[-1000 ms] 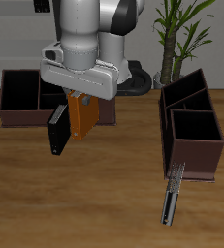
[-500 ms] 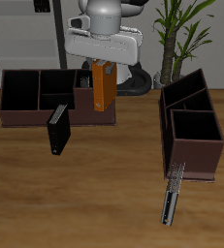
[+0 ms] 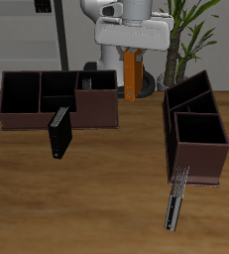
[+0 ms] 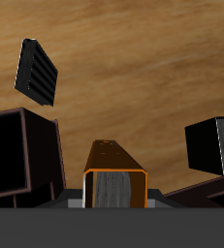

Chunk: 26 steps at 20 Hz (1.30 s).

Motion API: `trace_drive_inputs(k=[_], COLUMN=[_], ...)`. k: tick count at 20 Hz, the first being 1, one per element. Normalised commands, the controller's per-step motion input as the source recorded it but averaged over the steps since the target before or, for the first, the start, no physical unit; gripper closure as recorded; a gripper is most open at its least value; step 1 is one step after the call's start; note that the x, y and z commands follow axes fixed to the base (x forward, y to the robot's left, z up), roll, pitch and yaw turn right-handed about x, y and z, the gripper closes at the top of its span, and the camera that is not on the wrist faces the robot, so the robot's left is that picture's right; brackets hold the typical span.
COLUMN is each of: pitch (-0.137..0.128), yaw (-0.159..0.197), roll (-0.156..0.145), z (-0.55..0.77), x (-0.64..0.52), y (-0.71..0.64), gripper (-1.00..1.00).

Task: Place the right striped book into the back desk caddy's right compartment and place the orange book into the left desk caddy's right compartment and place the black book into the left desk caddy's left compartment

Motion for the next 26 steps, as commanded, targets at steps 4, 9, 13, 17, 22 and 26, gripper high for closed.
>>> trace_drive_inputs(k=[4, 9, 13, 17, 22, 26], pitch=[0.029, 0.084, 0.052, 0.033, 0.016, 0.024], yaw=[-0.061, -0.087, -0.042, -0.007, 0.037, -0.018], roll=[-0.102, -0.103, -0.018, 0.011, 0.035, -0.012], z=[0.29, 0.24, 0.17, 0.05, 0.14, 0.14], x=[0.14, 0.33, 0.27, 0.13, 0.16, 0.21], y=[0.54, 0.29, 0.53, 0.51, 0.71, 0.32], gripper=[1.0, 1.0, 1.0, 1.0, 1.0, 1.0])
